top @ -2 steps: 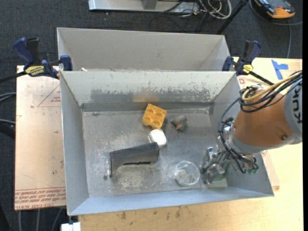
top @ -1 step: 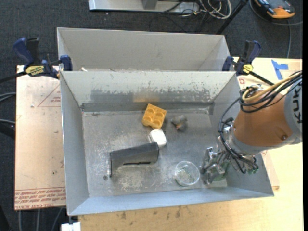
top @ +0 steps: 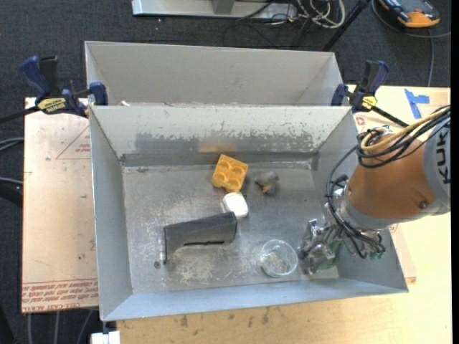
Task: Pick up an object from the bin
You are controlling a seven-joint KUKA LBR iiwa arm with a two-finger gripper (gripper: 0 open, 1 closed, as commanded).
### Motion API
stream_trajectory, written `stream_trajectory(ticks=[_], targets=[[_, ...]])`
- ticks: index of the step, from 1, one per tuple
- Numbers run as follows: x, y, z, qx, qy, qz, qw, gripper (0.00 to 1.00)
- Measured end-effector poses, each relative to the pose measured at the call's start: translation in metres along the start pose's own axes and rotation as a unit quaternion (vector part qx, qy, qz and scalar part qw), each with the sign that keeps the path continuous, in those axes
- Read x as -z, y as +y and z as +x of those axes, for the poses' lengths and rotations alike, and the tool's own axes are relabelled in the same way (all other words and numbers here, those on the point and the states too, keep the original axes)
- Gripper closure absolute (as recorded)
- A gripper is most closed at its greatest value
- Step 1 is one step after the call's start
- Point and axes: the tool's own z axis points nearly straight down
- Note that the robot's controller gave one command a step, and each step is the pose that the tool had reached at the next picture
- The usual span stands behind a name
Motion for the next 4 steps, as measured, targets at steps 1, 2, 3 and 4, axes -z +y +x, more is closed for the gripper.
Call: stream_trajectory(ticks=[1,2,3,4], targets=[[0.0,0.0,0.0,0.0,0.0,0.0,1.0,1.0],[0.0,0.0,0.0,0.0,0.0,0.0,1.0,1.0],[0.0,0.0,0.0,0.0,0.0,0.0,1.0,1.0],[0.0,0.0,0.0,0.0,-0.0001,0.0,1.0,1.0]])
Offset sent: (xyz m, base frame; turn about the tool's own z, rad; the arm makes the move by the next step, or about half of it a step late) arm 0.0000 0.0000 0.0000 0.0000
